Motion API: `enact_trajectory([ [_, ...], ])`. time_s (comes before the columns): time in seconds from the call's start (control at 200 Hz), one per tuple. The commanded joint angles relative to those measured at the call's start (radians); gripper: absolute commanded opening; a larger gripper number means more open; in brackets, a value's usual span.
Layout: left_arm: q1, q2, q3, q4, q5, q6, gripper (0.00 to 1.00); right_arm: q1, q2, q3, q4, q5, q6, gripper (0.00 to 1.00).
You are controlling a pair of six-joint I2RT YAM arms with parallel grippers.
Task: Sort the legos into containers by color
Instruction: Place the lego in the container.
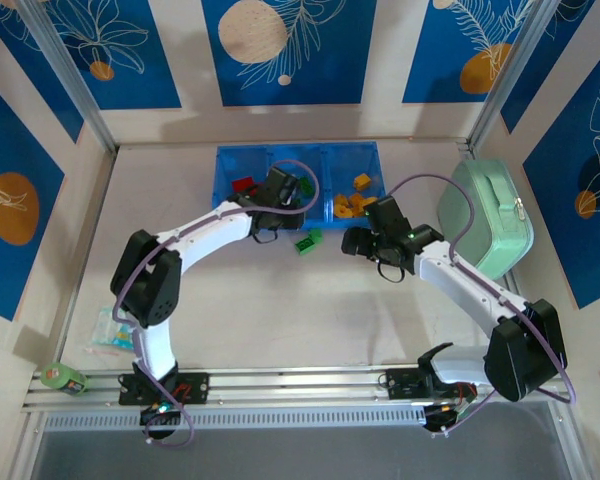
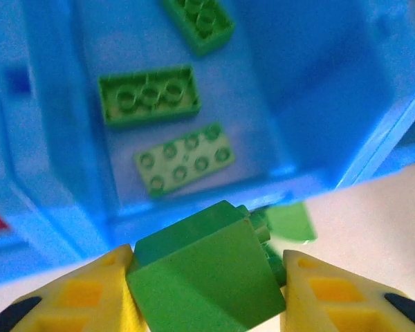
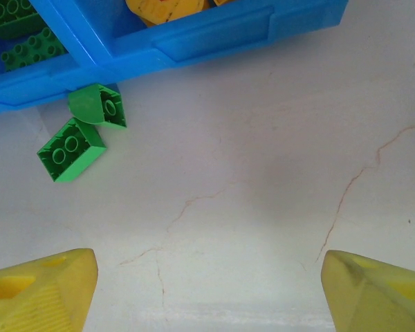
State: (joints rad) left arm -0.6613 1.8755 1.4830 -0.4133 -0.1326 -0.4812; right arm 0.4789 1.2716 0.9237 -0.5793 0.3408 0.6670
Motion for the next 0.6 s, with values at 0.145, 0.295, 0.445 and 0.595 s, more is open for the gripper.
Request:
enact_trajectory([
  [0.145,0.049,0.158,0.258,-0.111,0.014,0.063,0.41,0.015,-0.049,-0.025,-0.014,0.008,0.023,0.85],
  [0.295,0.067,0.248,0.424,-0.172,0.027,0.091,0.47,0.029,-0.051,-0.009,-0.032,0.009,0.017,0.85],
  [0.445,0.065,0.283,0.543,-0.281,0.035,0.110,0.71,0.046,-0.049,0.000,-0.039,0.016,0.015,0.85],
  [0.595,0.055,0.151,0.372,-0.171,0.044,0.116,0.73,0.062,-0.024,0.013,-0.030,0.009,0.008,0.86],
])
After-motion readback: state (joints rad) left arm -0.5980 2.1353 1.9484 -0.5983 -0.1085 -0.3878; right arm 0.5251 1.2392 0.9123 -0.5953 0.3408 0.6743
